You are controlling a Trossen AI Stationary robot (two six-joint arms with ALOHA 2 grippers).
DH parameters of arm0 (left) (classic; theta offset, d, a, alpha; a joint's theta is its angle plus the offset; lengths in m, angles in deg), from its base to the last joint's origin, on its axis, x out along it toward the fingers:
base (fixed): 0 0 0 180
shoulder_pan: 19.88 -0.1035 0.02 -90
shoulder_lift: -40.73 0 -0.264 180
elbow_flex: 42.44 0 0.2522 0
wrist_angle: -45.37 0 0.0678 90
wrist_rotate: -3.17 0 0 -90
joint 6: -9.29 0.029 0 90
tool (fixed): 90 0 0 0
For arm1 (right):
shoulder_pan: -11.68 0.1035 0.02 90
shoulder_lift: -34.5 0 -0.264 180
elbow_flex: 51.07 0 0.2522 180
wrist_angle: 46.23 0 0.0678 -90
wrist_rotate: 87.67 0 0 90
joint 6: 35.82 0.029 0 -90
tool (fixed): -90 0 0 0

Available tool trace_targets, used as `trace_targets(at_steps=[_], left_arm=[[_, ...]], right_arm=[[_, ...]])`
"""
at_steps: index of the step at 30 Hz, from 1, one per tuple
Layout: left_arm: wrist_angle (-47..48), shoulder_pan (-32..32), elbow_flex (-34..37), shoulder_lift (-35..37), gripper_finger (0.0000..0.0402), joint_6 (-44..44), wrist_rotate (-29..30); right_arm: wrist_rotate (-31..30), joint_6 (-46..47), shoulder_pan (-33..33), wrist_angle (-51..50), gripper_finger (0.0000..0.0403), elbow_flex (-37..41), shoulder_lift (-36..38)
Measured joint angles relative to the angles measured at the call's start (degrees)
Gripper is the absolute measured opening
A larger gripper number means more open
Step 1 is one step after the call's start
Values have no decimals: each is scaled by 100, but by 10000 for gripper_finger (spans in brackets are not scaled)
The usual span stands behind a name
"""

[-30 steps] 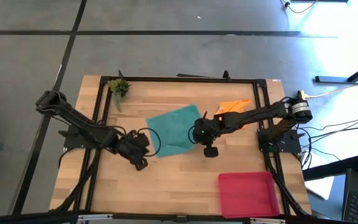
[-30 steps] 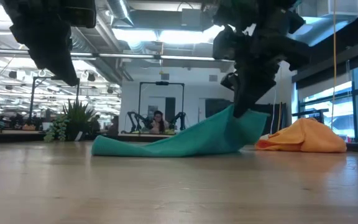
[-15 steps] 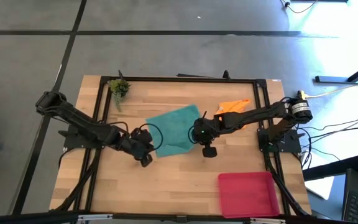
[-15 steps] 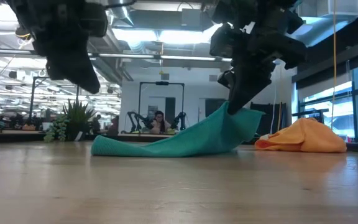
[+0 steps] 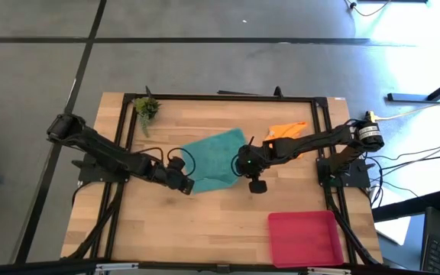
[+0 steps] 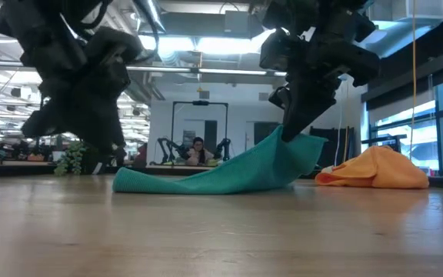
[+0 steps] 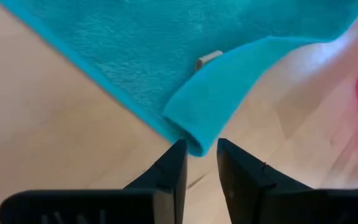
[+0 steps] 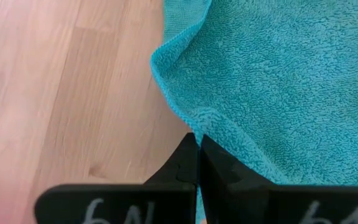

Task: Roll microfiber towels into tight, uniform cylinder then place into a basket
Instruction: Fold the blue microfiber cloth

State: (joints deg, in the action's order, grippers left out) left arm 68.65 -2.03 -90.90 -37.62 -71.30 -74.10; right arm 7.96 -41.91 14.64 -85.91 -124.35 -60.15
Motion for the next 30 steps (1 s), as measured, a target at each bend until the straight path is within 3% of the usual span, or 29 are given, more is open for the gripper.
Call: trace_targets(at_steps=[12, 30], left_arm=[[-597, -11, -4, -764, 76, -133, -32], [-768, -22, -6, -790, 76, 274, -31]], right_arm=[[2, -17, -2, 0, 6, 0, 0], [2, -17, -2, 0, 10, -2, 0]])
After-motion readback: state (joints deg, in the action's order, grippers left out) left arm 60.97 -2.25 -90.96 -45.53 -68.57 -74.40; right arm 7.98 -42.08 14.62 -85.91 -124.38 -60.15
